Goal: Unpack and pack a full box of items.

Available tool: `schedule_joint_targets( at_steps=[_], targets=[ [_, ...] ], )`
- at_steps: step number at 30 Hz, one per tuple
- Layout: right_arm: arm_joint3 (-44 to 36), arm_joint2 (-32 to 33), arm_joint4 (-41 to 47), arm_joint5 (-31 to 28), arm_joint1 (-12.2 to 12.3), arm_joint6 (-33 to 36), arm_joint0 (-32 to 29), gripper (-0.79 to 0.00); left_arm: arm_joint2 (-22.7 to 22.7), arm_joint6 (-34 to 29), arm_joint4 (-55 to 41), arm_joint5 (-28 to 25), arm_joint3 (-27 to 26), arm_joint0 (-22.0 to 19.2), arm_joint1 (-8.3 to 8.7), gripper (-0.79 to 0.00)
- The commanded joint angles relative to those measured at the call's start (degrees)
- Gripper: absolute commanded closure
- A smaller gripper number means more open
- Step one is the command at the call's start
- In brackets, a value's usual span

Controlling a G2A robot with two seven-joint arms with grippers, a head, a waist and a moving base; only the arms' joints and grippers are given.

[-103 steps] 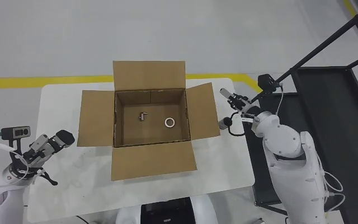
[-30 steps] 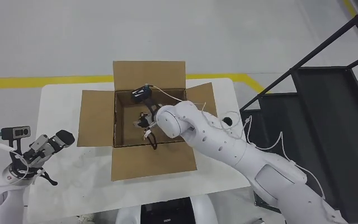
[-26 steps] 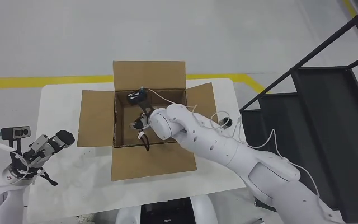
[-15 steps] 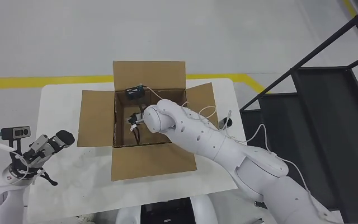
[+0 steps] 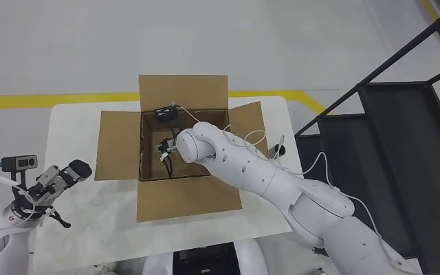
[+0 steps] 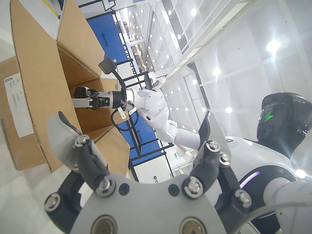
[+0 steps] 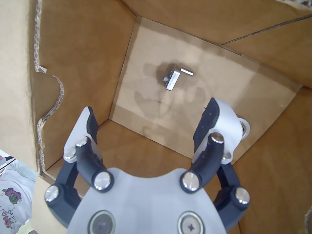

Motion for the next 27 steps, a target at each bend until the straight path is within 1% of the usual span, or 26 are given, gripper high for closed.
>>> schedule_joint_targets(
  at_steps=[1,3,6,10,13,16,27],
  targets=[
    [1.43,-0.13,-0.26,0.61,-0.33,-1.92,-1.13,-0.785,0.00,0.00,0.00,0.00,0.00,0.00,0.00,-0.785],
    [2.39,-0.39,0.20,-0.72,-0.97,-2.91,-1.34,-0.785,0.00,0.00,0.00,0.00,0.00,0.00,0.00,-0.785],
    [5.46,-0.96,0.40,-0.06,-2.26,-4.96,-1.33,-0.785,0.00,0.00,0.00,0.00,0.00,0.00,0.00,-0.785],
    [8.74,-1.05,1.08,4.10,-4.35,-9.88,-1.30,-0.785,0.00,0.00,0.00,0.00,0.00,0.00,0.00,-0.785],
    [10.69,-0.62,2.13,5.85,-5.71,-13.49,-1.48,-0.785,0.00,0.00,0.00,0.00,0.00,0.00,0.00,-0.785],
    [13.22,-0.19,3.40,6.42,-6.94,-15.14,-1.31,-0.785,0.00,0.00,0.00,0.00,0.00,0.00,0.00,-0.785],
    [24.41,-0.32,5.86,4.32,-11.75,-18.23,1.30,-0.785,0.00,0.00,0.00,0.00,0.00,0.00,0.00,-0.785]
  ],
)
